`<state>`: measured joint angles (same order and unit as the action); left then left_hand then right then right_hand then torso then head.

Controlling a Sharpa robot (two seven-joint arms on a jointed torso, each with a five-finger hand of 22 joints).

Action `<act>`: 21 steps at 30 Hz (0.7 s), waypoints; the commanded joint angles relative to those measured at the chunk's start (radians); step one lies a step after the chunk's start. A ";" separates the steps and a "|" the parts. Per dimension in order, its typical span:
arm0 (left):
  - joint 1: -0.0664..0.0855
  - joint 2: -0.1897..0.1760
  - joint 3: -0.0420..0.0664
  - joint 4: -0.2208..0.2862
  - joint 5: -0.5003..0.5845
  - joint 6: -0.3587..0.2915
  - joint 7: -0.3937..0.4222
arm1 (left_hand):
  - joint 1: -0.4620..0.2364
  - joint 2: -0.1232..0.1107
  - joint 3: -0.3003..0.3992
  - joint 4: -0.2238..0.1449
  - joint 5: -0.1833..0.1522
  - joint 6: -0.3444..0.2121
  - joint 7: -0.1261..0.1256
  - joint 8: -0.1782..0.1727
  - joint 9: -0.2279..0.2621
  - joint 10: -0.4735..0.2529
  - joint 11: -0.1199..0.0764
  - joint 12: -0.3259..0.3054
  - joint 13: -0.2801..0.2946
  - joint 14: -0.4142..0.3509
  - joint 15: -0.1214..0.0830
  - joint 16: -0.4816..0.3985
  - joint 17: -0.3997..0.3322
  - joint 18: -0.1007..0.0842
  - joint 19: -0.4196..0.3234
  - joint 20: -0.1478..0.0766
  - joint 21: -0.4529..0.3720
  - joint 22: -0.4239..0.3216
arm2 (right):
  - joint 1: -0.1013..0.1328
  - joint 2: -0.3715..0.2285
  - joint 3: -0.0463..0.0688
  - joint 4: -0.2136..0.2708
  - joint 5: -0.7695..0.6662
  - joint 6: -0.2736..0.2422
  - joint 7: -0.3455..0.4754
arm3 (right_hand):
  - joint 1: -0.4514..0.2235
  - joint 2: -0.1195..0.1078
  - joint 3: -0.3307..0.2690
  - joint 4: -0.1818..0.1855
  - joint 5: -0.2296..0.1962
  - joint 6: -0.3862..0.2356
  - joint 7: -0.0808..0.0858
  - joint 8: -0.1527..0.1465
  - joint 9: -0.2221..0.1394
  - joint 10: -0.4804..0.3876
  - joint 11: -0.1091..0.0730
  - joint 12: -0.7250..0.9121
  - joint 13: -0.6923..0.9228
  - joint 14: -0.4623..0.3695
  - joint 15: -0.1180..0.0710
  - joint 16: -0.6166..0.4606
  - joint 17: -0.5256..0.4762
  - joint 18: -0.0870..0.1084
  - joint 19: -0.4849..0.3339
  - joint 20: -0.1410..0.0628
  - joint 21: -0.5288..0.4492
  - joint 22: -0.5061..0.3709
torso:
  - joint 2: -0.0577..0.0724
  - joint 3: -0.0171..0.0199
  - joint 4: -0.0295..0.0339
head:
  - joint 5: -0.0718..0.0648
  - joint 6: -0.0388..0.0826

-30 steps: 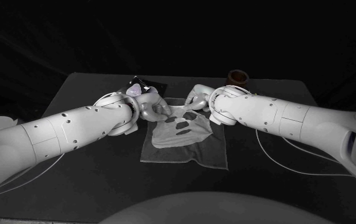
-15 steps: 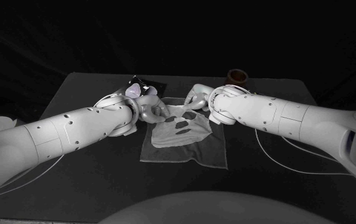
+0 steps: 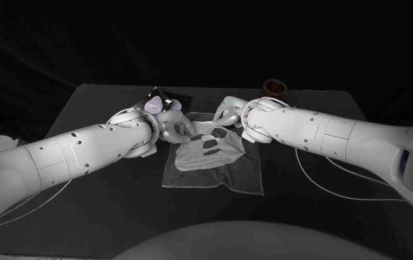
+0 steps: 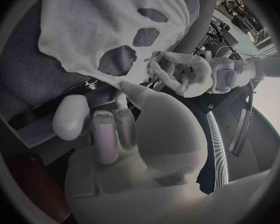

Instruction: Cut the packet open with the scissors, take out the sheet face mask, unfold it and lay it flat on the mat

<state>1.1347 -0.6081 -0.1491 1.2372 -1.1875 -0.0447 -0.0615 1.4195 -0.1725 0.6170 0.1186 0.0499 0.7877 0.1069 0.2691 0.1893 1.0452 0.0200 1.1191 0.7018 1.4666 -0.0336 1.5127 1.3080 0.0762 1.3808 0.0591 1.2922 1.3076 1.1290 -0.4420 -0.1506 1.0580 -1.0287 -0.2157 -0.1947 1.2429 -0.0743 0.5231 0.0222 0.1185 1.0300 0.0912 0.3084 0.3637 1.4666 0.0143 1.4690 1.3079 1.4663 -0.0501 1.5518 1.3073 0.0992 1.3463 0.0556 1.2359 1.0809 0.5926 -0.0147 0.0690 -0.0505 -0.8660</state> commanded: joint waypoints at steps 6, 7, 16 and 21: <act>-0.005 -0.002 -0.005 0.002 -0.016 0.075 -0.028 | -0.012 0.000 0.005 0.000 -0.002 0.006 0.008 0.004 0.003 0.001 0.000 0.000 0.003 0.038 -0.006 -0.002 0.119 0.005 -0.007 0.001 -0.002 0.018 | 0.000 -0.007 0.001 -0.007 0.007 -0.035 0.009 | -0.010 0.010 0.011 0.005 0.007 -0.012 0.002 0.002 0.004 0.055 -0.002 -0.007 0.151 0.095 -0.003 -0.001 0.225 0.000 -0.006 0.001 -0.009 -0.002 | 0.000 -0.0003 0.0002 | -0.001 -0.003; -0.005 -0.002 -0.005 0.002 -0.016 0.075 -0.028 | -0.012 0.000 0.005 0.000 -0.002 0.006 0.008 0.004 0.003 0.001 0.000 0.000 0.003 0.038 -0.006 -0.002 0.119 0.005 -0.007 0.001 -0.002 0.018 | 0.000 -0.008 0.001 -0.007 0.008 -0.035 0.010 | -0.012 0.009 0.011 0.005 0.007 -0.013 0.003 0.002 0.005 0.054 -0.002 -0.008 0.150 0.095 -0.002 -0.001 0.225 0.001 -0.007 0.001 -0.010 -0.003 | 0.000 -0.0003 0.0002 | -0.001 -0.003; -0.005 -0.003 -0.005 0.001 -0.016 0.083 -0.035 | -0.013 0.000 0.005 -0.001 -0.001 0.008 0.009 0.004 0.003 0.002 0.000 0.001 0.005 0.038 -0.006 -0.002 0.119 0.005 -0.007 0.001 -0.002 0.019 | 0.000 -0.018 0.001 -0.003 0.025 -0.026 0.016 | -0.032 -0.001 0.009 0.018 0.009 -0.030 0.009 -0.005 0.008 0.047 0.003 -0.024 0.135 0.092 0.002 -0.008 0.212 0.004 -0.018 0.004 -0.026 -0.021 | 0.000 0.0000 0.0001 | -0.002 -0.004; -0.005 -0.003 -0.005 0.002 -0.016 0.085 -0.037 | -0.014 -0.001 0.004 -0.001 -0.002 0.008 0.010 0.004 0.003 0.002 0.001 0.001 0.005 0.038 -0.006 -0.002 0.119 0.005 -0.006 0.001 -0.001 0.019 | 0.000 -0.022 0.001 0.000 0.037 -0.012 0.028 | -0.049 -0.012 0.003 0.029 0.011 -0.048 0.017 -0.015 0.007 0.039 0.010 -0.040 0.120 0.089 0.007 -0.016 0.199 0.008 -0.030 0.007 -0.044 -0.042 | 0.000 -0.0004 -0.0003 | -0.004 -0.005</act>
<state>1.1380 -0.6097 -0.1468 1.2394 -1.1889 -0.0210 -0.0677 1.4154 -0.1766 0.6169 0.1186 0.0499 0.7921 0.1109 0.2684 0.1917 1.0453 0.0200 1.1184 0.7058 1.4666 -0.0335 1.5123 1.3079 0.0761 1.3808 0.0591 1.2917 1.3076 1.1286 -0.4619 -0.1504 1.0564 -1.0061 -0.2342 -0.1817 1.2020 -0.0825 0.5252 0.0445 0.1262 0.9919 0.1072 0.2983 0.3727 1.4653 0.0136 1.4337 1.3080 1.4660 -0.0497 1.5407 1.3083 0.0990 1.3235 0.0640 1.1961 1.0432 0.5929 -0.0147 0.0691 -0.0538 -0.8704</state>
